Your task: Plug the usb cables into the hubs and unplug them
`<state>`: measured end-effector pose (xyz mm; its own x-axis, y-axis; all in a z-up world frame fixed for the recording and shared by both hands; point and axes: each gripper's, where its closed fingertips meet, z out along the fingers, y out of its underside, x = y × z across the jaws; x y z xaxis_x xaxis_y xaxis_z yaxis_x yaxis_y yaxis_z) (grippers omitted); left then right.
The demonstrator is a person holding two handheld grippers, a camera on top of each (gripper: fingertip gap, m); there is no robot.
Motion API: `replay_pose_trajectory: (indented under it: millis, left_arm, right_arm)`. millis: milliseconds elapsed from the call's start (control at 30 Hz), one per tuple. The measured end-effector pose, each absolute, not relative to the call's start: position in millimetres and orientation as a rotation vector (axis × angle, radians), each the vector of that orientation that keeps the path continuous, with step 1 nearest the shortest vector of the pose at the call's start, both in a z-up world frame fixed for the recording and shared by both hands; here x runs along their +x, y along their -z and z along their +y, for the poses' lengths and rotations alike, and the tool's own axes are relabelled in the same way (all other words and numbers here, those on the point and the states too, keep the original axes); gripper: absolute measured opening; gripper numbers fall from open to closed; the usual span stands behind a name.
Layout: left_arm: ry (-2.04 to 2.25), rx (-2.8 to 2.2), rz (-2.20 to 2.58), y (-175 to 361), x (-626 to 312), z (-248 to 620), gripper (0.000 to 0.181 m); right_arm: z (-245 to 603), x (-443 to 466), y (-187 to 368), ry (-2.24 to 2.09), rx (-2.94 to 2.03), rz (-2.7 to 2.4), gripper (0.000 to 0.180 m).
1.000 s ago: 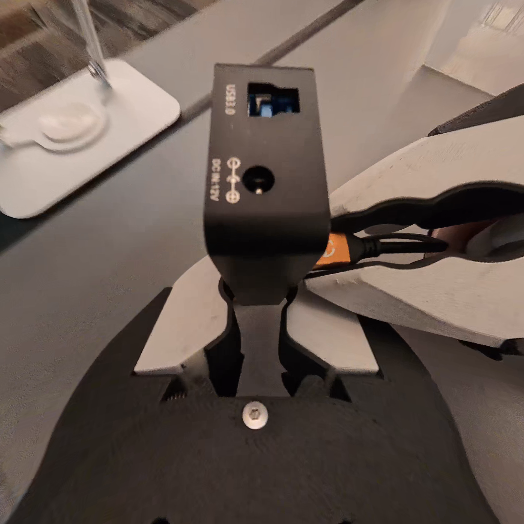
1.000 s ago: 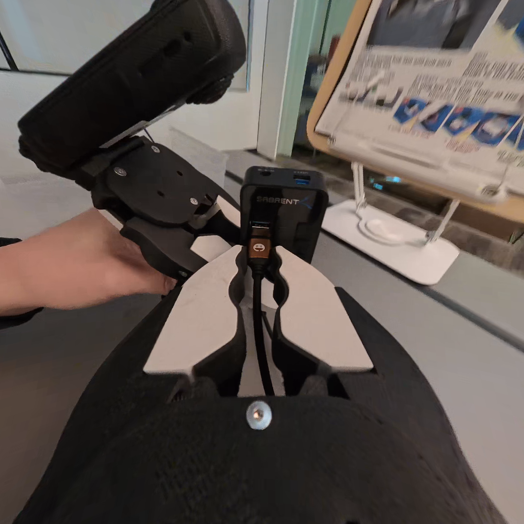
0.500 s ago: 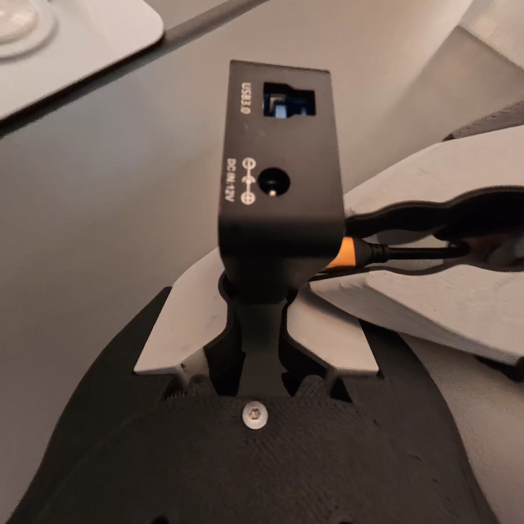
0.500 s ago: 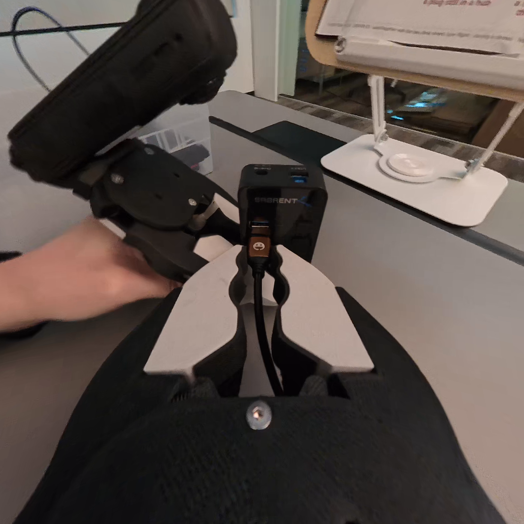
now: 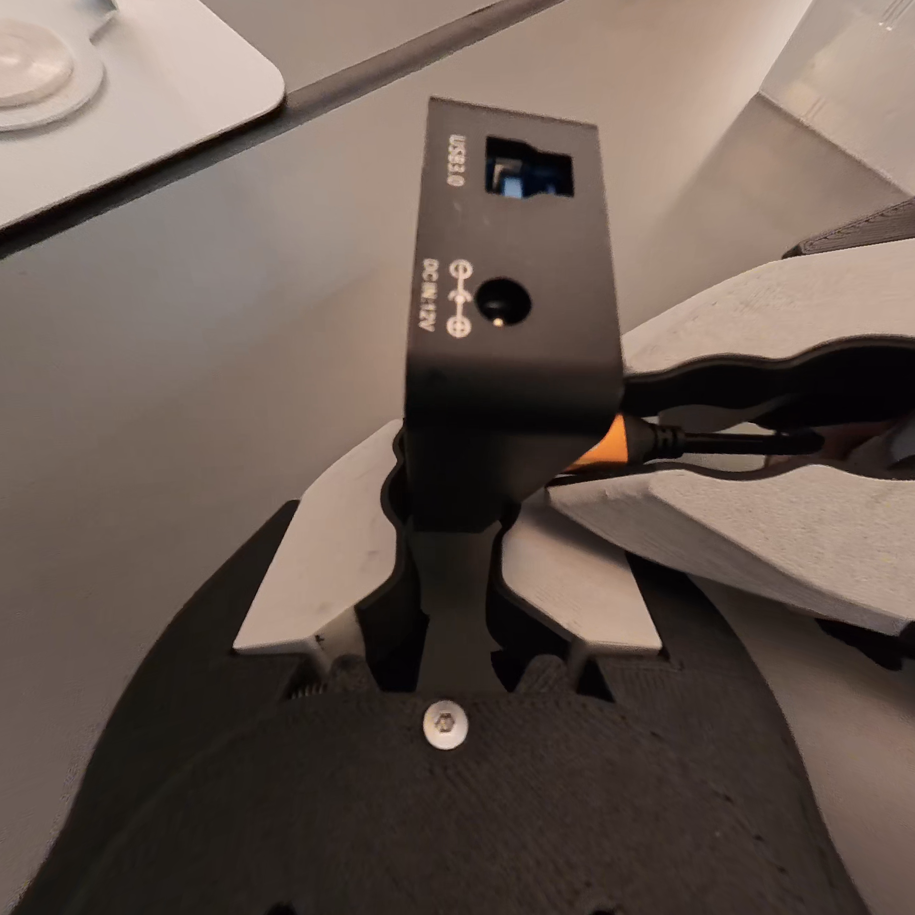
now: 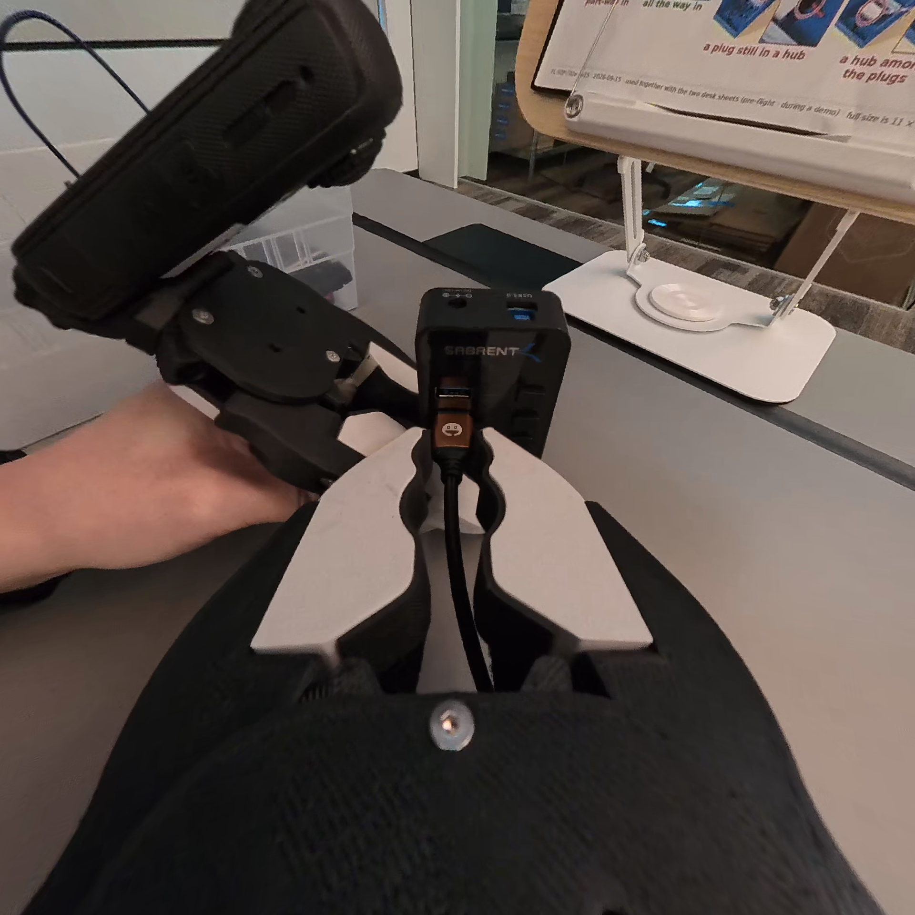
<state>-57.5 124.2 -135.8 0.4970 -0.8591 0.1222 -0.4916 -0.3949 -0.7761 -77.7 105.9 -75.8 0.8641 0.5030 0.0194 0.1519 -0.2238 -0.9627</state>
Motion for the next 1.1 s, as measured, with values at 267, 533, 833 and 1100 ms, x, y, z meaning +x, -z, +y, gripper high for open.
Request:
replay_pose_trajectory:
  millis: [267, 533, 833, 1100]
  left_arm:
    - [0.661, -2.042, 1.078, 129.5, -55.0, 124.8, 0.030]
    - [0.705, -2.080, 0.950, 116.9, -96.2, 153.7, 0.028]
    - [0.845, -1.954, 0.970, 90.2, -70.2, 137.2, 0.028]
    - [1.004, -1.866, 0.976, 47.7, -66.4, 123.1, 0.028]
  right_arm:
    - [98.2, -69.5, 69.8, -0.279, -1.775, -0.498, 0.016]
    - [76.7, -50.5, 36.5, -0.325, -1.642, -0.464, 0.016]
    - [25.2, 0.7, -68.8, -0.435, -1.619, -0.499, 0.016]
    - [-62.9, 144.7, -178.2, -0.023, -1.750, -0.523, 0.016]
